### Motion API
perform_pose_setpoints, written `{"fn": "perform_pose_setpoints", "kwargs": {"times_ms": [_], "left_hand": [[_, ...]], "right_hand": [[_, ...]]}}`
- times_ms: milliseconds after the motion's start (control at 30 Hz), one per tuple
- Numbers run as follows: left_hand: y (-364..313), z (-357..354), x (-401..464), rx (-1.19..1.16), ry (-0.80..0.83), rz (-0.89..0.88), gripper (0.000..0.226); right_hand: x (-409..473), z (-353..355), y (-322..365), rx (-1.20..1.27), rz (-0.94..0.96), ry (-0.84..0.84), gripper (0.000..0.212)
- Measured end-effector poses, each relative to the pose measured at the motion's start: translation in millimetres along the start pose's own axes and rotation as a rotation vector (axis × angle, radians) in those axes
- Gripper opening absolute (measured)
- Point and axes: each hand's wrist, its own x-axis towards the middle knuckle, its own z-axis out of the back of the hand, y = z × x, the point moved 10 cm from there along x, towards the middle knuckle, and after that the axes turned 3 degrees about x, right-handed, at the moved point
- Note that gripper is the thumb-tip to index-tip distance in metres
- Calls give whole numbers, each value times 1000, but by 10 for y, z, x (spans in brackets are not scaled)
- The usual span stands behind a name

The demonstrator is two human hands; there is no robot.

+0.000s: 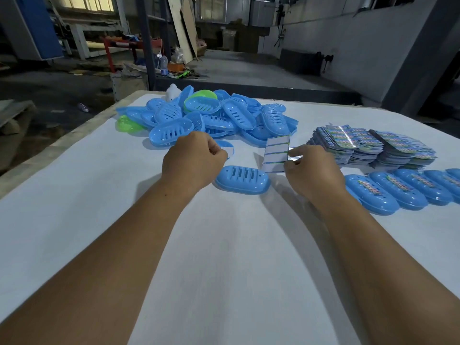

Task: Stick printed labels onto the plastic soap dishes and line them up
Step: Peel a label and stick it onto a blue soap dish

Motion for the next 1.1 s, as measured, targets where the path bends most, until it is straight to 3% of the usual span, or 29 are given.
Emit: {"fn": "perform_pose_setpoints", "kwargs": {"times_ms": [100, 300, 400, 567, 800, 1100], "left_hand": [[-10, -37, -7, -73, 39, 2, 9], [-16, -111, -57, -206, 52, 31, 18], [-40, -137, -70, -287, 47, 25, 18], [-162, -176, -95, -413, 69, -57, 19], [-311, -168, -121, -418, 81, -183, 27], [-384, -221, -125, -413, 143, -244, 56]], "right_hand": [[-2, 2, 6, -67, 2, -10, 21], [0, 14, 12, -76, 13, -41, 18], [-23, 33, 208, 97, 140, -68, 13], [-217, -316, 529, 599, 184, 246, 14], [-289, -365, 591, 791, 124, 342, 29], [-234, -313, 461, 744, 14, 280, 22]]}}
